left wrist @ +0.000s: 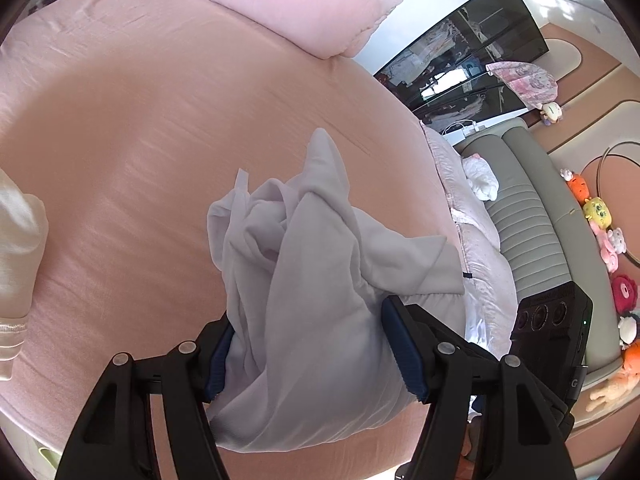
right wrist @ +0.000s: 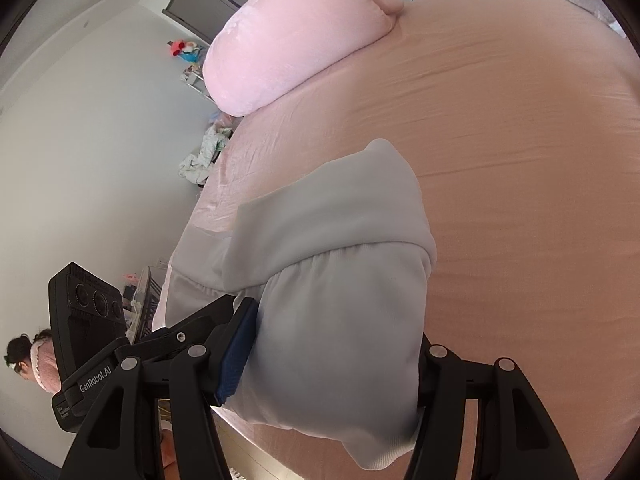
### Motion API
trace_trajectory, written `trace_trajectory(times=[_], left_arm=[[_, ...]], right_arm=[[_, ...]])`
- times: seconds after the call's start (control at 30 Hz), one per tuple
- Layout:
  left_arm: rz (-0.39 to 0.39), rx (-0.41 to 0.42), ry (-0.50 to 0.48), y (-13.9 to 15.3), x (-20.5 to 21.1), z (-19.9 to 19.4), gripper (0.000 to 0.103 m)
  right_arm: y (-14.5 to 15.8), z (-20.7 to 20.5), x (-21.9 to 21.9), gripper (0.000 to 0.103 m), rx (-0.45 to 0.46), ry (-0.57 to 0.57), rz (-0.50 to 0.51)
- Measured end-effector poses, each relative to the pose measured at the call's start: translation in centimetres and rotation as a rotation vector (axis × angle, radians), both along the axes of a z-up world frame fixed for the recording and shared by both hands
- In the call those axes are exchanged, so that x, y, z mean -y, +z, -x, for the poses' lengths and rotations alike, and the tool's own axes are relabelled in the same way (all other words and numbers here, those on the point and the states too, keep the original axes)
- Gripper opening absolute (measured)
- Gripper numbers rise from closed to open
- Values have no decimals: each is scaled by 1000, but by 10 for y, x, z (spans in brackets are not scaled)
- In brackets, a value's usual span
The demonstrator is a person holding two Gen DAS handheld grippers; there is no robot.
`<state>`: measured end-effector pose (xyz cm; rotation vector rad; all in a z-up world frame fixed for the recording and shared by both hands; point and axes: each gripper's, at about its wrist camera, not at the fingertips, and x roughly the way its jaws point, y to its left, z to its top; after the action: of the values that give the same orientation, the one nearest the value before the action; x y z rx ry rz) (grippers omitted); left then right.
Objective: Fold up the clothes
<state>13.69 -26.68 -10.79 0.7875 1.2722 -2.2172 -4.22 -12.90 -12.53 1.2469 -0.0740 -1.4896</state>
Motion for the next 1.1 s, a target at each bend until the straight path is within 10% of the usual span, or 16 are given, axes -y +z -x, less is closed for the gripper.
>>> trace_trajectory(times=[1.1], left_arm=[[90,-134,149,91,28,-90,65]], right_arm=[[102,-70,37,60,-44,151,164]])
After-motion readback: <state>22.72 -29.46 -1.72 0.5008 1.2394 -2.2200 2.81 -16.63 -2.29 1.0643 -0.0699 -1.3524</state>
